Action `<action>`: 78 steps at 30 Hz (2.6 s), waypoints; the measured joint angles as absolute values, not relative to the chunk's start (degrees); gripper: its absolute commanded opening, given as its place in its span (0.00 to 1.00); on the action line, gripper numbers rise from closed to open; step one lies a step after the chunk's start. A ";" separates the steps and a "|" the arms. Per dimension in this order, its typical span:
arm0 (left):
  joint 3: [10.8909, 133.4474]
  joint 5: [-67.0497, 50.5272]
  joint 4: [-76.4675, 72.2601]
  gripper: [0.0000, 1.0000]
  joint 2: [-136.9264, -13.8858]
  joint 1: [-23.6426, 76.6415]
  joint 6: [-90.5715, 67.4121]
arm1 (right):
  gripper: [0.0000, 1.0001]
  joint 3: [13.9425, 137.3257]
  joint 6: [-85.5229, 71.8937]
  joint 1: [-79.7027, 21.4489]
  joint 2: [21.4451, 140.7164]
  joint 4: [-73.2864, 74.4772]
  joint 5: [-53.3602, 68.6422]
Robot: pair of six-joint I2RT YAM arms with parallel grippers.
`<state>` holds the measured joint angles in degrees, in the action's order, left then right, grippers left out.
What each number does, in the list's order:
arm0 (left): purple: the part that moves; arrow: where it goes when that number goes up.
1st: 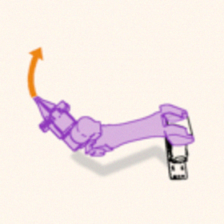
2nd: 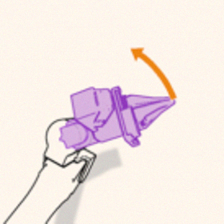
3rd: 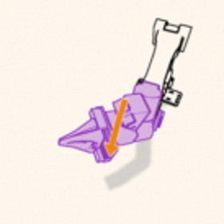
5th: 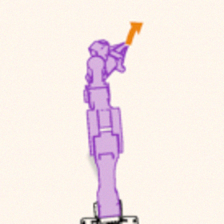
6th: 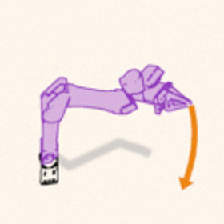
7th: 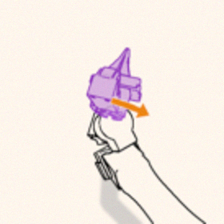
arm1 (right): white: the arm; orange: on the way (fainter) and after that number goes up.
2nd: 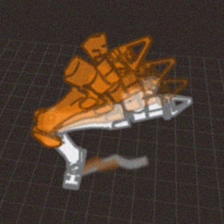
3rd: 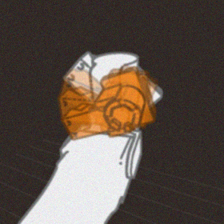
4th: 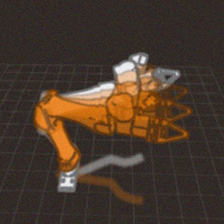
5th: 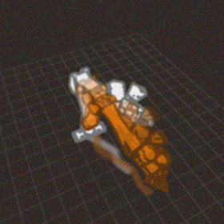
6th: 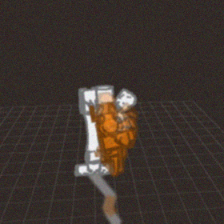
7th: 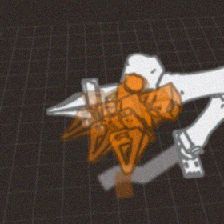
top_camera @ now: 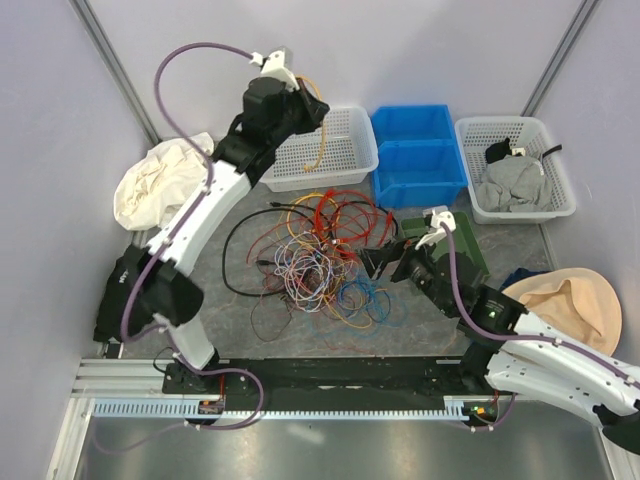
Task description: Untangle the cables
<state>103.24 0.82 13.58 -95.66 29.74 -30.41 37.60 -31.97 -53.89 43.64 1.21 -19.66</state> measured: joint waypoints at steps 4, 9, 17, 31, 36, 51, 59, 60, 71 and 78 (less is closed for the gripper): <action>114.28 1.69 15.05 0.02 -108.18 28.40 -29.12 | 0.98 37.19 -31.48 -53.89 39.59 5.06 -21.10; 128.27 3.11 16.51 0.02 -121.23 26.74 -27.73 | 0.98 36.75 -31.22 -53.89 36.49 9.58 -22.33; 133.47 3.18 17.58 1.00 -129.47 23.33 -27.03 | 0.98 35.81 -29.85 -53.89 33.87 12.05 -24.69; 100.55 13.89 15.51 1.00 -97.62 33.89 -24.60 | 0.98 33.17 -27.20 -53.89 31.88 13.04 -27.20; 80.60 17.41 13.65 1.00 -81.45 43.48 -30.15 | 0.98 31.73 -27.20 -53.89 28.69 13.45 -27.53; 53.19 27.27 20.93 0.96 -75.31 60.36 -45.50 | 0.98 26.89 -29.56 -53.89 25.50 14.11 -28.64; 52.10 31.44 17.80 0.44 -82.70 59.81 -47.16 | 0.98 26.52 -32.25 -53.89 24.77 14.81 -28.51; 52.10 31.53 17.04 0.29 -83.92 59.51 -47.27 | 0.98 26.52 -32.42 -53.89 24.51 15.11 -28.49; 52.03 30.04 15.73 0.02 -78.96 57.89 -44.45 | 0.98 27.51 -33.15 -53.89 22.13 19.00 -28.82; 53.15 24.69 12.73 0.02 -50.68 57.93 -35.68 | 0.98 27.73 -32.62 -53.89 23.83 18.76 -28.56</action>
